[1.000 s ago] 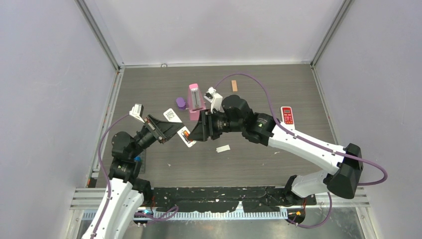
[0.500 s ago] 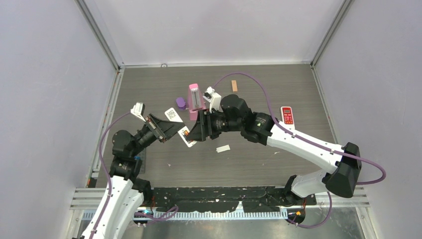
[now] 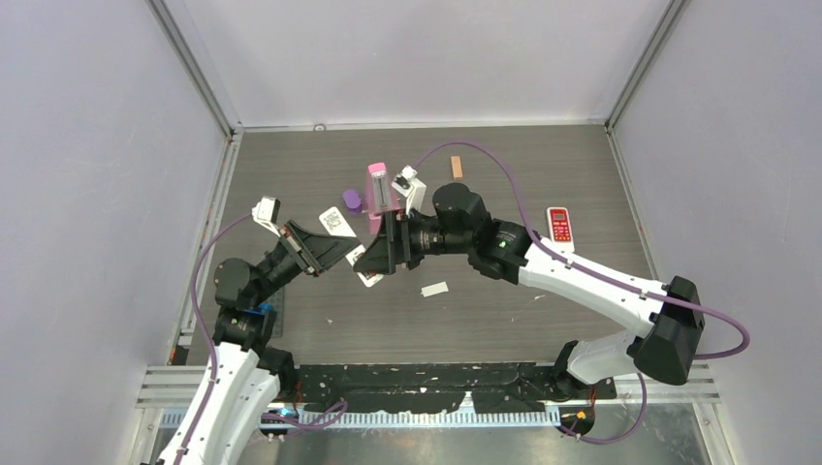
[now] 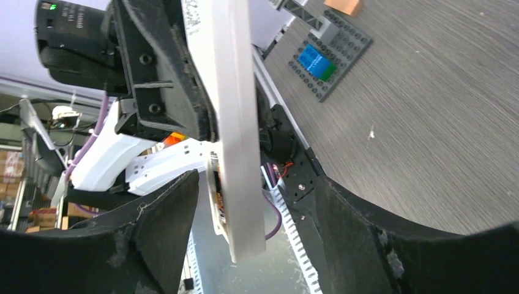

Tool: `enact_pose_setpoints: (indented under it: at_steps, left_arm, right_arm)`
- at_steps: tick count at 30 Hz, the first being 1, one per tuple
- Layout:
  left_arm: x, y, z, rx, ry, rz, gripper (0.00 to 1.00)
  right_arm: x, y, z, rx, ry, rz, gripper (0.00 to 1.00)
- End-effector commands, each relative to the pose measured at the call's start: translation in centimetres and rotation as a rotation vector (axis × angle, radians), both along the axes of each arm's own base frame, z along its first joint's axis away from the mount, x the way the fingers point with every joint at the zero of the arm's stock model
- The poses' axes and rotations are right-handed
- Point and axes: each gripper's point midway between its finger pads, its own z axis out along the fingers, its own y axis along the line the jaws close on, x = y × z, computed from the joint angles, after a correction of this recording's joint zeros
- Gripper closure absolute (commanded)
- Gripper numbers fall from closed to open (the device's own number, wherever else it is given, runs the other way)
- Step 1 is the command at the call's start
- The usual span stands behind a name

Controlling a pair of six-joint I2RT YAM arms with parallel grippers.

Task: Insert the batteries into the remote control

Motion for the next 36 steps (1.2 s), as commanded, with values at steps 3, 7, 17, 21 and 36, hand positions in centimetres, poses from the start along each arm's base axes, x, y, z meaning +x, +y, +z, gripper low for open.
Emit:
enact_pose_setpoints:
  at_steps: [3, 7, 17, 21, 36]
  left_arm:
    - [-1.4, 0.0, 3.9, -0.061, -0.114, -0.036, 1.00]
    - [-1.4, -0.1, 3.7, -0.058, -0.112, -0.042, 1.00]
    - [-1.5, -0.3, 3.1, -0.027, -0.129, -0.062, 0.66]
    - [-1.3, -0.1, 2.0, 0.007, -0.112, -0.075, 0.58]
    - [-1.1, -0.4, -0.1, 0.066, -0.035, -0.126, 0.53]
  right_arm:
    - [-1.3, 1.7, 3.3, 0.147, -0.020, 0.126, 0.36]
    - [-1.7, 2.4, 2.9, 0.157, 0.018, 0.176, 0.56]
    - [-2.1, 1.3, 2.5, 0.223, 0.102, 0.241, 0.94]
    - [-2.7, 0.1, 2.3, 0.230, 0.122, 0.321, 0.95]
    - [-4.2, -1.0, 0.5, 0.191, 0.178, 0.474, 0.95]
